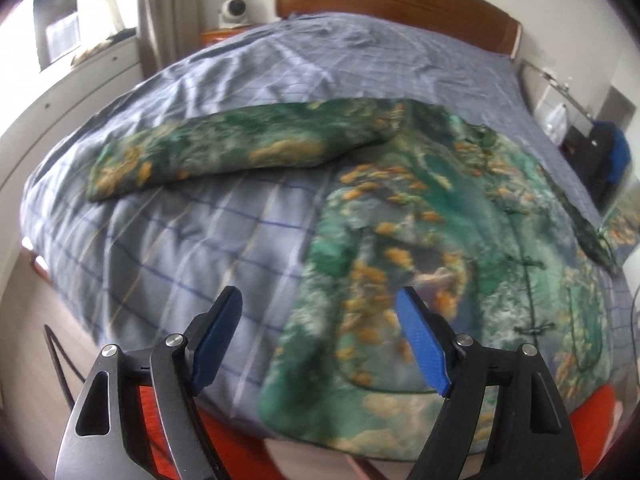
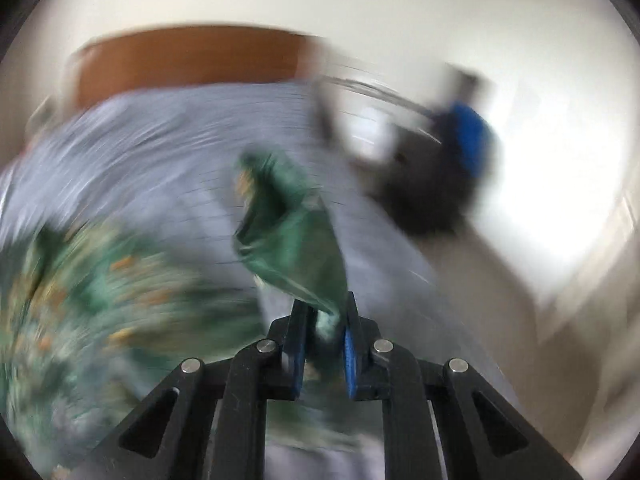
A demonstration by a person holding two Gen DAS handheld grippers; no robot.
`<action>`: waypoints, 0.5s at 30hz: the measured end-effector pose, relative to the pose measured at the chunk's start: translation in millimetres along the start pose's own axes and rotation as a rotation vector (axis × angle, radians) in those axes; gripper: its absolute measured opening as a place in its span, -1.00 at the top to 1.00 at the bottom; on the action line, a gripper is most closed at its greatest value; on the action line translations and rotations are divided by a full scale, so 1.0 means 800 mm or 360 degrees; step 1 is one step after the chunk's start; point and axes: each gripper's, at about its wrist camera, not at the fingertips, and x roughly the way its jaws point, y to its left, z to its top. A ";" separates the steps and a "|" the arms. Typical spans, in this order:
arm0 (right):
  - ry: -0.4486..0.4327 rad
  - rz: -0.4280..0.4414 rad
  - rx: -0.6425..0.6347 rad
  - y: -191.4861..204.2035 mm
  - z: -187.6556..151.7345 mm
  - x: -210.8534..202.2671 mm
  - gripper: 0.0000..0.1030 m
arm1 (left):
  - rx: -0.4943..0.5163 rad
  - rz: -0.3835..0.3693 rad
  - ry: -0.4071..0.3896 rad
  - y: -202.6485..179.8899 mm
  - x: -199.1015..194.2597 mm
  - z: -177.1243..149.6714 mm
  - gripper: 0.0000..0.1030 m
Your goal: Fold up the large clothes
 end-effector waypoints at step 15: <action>0.0376 0.0269 0.0463 -0.124 -0.180 -0.074 -0.14 | 0.0114 -0.0061 0.0007 -0.043 0.006 -0.008 -0.68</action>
